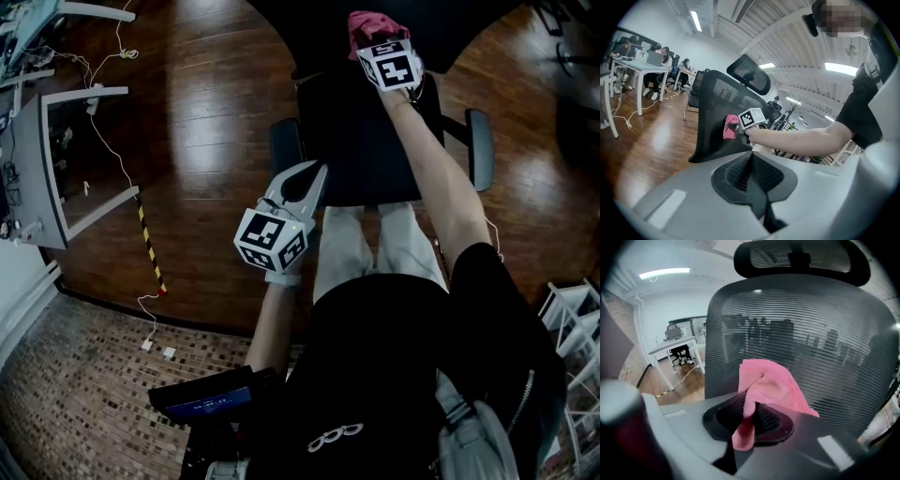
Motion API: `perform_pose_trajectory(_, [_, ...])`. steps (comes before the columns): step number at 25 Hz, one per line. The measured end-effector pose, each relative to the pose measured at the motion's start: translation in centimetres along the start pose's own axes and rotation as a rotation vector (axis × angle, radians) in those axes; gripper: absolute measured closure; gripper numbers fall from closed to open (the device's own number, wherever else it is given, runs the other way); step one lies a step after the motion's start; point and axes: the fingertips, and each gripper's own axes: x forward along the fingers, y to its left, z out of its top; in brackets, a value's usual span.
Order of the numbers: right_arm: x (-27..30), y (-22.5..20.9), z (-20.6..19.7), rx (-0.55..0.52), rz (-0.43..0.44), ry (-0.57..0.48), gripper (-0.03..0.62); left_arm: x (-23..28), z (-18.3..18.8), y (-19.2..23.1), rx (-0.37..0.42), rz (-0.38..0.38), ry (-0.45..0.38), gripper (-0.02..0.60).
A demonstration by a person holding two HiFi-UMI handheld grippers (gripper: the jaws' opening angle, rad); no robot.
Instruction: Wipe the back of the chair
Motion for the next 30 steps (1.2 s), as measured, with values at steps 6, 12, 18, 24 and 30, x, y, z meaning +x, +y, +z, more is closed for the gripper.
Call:
perform_pose_trajectory(6, [2.7,7.8,3.7,-0.097,0.095,-0.019,0.553,-3.8,-0.1,2.4,-0.028,0.051,-0.041,0.589])
perform_pose_trajectory(12, [4.3,12.6,5.9,-0.182,0.167,-0.009,0.553,-6.6,0.2,3.8,-0.055,0.092,-0.077,0.589])
perform_pose_trajectory(18, [3.2,13.1,5.9,-0.185,0.163,-0.009,0.553,-7.5,-0.6,3.6,-0.068,0.097,-0.093,0.589])
perform_pose_trajectory(24, [-2.9,13.2,4.0,-0.174,0.186,-0.044,0.553,-6.5,0.3,2.0,-0.035,0.077,-0.107,0.589])
perform_pose_trajectory(30, [-13.4,12.7,0.3,-0.121,0.238,-0.117,0.553,-4.3,1.9,-2.0,0.061,0.031,-0.112,0.589])
